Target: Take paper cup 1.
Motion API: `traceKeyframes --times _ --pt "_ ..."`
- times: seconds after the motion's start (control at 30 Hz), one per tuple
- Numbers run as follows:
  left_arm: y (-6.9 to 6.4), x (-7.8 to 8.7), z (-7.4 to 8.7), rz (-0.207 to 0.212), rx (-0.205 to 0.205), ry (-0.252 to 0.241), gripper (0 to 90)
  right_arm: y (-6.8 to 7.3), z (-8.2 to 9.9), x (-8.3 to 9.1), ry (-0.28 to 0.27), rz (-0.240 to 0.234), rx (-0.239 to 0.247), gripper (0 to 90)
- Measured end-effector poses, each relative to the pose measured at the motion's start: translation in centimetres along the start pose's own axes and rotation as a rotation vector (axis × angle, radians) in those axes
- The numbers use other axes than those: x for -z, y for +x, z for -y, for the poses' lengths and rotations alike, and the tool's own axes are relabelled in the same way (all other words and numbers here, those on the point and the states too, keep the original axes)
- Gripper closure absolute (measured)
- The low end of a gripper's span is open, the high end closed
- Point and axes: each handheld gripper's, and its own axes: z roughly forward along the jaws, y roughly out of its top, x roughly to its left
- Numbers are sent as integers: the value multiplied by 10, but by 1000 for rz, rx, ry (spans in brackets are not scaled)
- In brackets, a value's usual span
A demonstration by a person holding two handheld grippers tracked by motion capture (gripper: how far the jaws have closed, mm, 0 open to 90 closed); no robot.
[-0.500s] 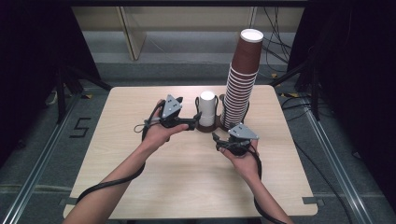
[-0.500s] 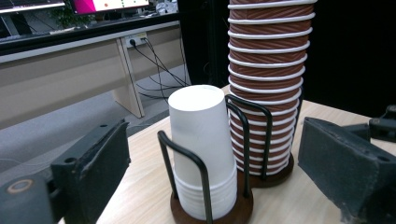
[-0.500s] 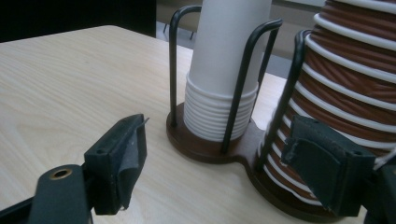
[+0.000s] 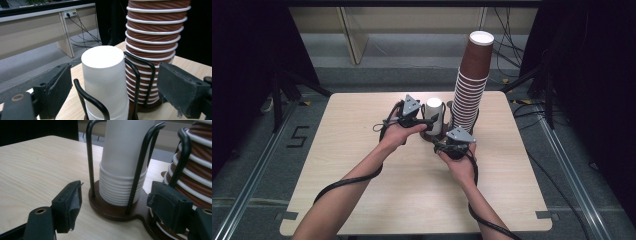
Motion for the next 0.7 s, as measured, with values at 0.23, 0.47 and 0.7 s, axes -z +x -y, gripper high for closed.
traceKeyframes --times 0.23,0.47,0.7 --pt "3 -19 -4 -6 -11 11 142 0 -1 -22 27 38 -75 315" --pt "5 -28 -4 -19 -25 18 143 4 -5 -38 63 77 -85 315" --pt "7 -32 -3 -23 -22 19 142 5 -4 -48 76 83 -93 292"
